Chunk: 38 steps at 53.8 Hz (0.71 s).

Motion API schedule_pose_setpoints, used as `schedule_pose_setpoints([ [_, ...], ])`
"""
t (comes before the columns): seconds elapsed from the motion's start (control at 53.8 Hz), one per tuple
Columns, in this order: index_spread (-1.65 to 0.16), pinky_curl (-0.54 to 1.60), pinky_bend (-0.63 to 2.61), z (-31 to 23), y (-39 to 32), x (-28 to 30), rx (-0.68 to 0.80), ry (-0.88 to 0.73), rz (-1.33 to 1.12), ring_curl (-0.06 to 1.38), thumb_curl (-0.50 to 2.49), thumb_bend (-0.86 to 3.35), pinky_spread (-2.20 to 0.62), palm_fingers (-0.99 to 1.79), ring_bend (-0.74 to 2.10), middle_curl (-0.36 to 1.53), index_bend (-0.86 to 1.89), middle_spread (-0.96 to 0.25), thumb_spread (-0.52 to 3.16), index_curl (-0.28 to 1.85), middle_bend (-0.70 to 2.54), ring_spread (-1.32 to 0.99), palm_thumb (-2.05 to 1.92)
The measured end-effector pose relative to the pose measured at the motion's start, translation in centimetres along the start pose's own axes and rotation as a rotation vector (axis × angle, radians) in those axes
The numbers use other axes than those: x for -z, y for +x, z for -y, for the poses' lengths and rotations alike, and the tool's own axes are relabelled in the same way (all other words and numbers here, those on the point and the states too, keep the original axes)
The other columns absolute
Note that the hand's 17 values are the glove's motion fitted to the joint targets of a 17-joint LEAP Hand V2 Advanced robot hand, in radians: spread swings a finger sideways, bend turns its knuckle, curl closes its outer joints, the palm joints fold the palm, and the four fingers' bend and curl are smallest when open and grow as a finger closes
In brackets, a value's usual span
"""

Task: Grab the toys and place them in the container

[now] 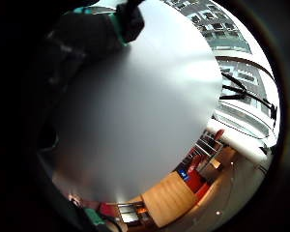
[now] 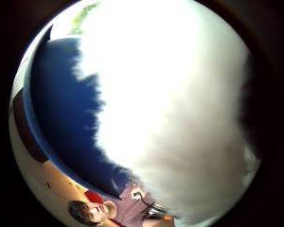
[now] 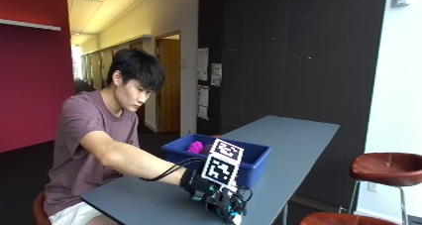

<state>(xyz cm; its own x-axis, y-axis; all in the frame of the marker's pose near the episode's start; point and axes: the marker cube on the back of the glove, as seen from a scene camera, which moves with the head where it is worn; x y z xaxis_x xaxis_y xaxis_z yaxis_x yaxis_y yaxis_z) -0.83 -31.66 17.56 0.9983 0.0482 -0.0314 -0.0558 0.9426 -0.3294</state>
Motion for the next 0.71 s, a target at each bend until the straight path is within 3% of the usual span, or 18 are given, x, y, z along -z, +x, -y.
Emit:
schedule_pose_setpoints([
  [0.093, -0.28, 0.28, 0.67, 0.1, -0.1, -0.3, 0.013, 0.109, 0.031, 0.16, 0.39, 0.05, 0.04, 0.36, 0.22, 0.27, 0.43, -0.12, 1.29, 0.33, 0.37, -0.04, 0.32],
  [0.241, -0.27, 0.27, 0.59, -0.9, -0.1, -0.1, -0.012, 0.184, 0.025, 0.27, 0.5, 0.13, -0.1, 0.79, 0.57, 0.38, 0.47, -0.2, 1.18, 0.38, 0.6, -0.23, 0.54],
  [0.371, -0.29, 0.34, 0.71, -2.8, -0.5, 0.6, -0.077, 0.177, -0.007, 0.37, 0.59, 0.11, -0.2, 1.18, 0.78, 0.5, 0.69, -0.24, 0.98, 0.5, 0.86, -0.36, 0.58],
  [0.409, -0.29, 0.36, 0.73, -3.3, -0.7, 1.0, -0.079, 0.183, -0.006, 0.4, 0.61, 0.11, -0.22, 1.04, 0.81, 0.52, 0.72, -0.25, 0.95, 0.53, 0.88, -0.39, 0.59],
  [0.427, -0.28, 0.38, 0.75, -3.6, -0.8, 1.2, -0.08, 0.188, -0.006, 0.42, 0.63, 0.09, -0.23, 1.18, 0.85, 0.55, 0.76, -0.24, 0.91, 0.56, 0.94, -0.4, 0.59],
  [0.464, -0.28, 0.4, 0.78, -4.5, -1.2, 2.0, -0.083, 0.205, -0.009, 0.44, 0.65, 0.09, -0.24, 1.18, 0.9, 0.58, 0.81, -0.24, 0.86, 0.59, 1.0, -0.42, 0.59],
  [0.706, -0.25, 0.51, 0.95, -11.5, -5.8, 10.7, -0.068, 0.336, -0.037, 0.58, 0.77, 0.06, -0.31, 1.04, 1.1, 0.72, 0.97, -0.23, 0.64, 0.74, 1.2, -0.47, 0.61],
])
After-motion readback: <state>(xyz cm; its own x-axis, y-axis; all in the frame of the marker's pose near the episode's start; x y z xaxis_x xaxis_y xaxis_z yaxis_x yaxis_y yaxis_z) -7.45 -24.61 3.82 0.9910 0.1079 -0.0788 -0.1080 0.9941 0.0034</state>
